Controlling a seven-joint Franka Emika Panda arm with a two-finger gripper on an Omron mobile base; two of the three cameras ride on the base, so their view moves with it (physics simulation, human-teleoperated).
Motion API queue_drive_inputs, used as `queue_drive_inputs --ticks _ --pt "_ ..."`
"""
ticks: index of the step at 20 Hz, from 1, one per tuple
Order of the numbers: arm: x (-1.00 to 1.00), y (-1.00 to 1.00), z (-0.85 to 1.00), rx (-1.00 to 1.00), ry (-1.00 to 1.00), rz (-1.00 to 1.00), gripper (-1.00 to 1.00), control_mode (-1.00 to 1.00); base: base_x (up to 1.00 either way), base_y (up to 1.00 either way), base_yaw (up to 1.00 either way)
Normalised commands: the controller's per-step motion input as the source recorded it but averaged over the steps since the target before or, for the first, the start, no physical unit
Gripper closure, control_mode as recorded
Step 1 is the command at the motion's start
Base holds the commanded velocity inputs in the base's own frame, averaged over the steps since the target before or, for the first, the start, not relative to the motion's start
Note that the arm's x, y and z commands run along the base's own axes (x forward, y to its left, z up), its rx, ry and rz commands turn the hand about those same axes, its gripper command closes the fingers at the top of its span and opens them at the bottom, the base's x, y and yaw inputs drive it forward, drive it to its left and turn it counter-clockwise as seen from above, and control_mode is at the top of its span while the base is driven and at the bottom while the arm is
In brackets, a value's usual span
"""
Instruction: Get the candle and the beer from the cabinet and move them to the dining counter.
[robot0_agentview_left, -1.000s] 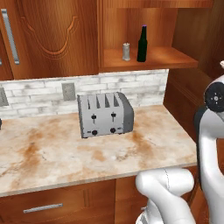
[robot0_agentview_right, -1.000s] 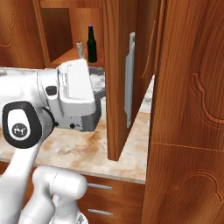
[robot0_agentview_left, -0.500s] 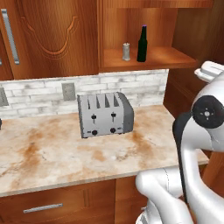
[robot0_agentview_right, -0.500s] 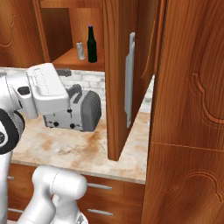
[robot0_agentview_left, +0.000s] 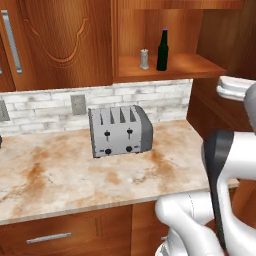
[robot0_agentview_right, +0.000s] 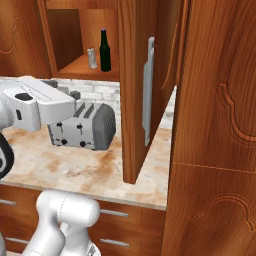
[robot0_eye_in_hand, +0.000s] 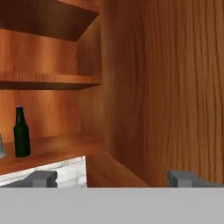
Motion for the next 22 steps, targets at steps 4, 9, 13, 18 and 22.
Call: queue_drive_inputs --ticks 4,9,13,18,22 --pt "0.09 0.25 0.24 0.18 0.05 0.19 -1.00 -1.00 0.00 0.00 0.00" --pt "0.21 0.19 0.09 0.12 0.01 0.25 -1.00 -1.00 0.00 0.00 0.00" --pt "0.40 0.30 0.00 0.08 0.10 0.26 -1.00 -1.00 0.00 0.00 0.00" --pt "0.33 0.18 -0.01 0.00 0.17 0.18 -1.00 -1.00 0.00 0.00 0.00" --pt "0.20 0.09 -0.03 0.00 0.10 0.16 -1.00 -1.00 0.00 0.00 0.00"
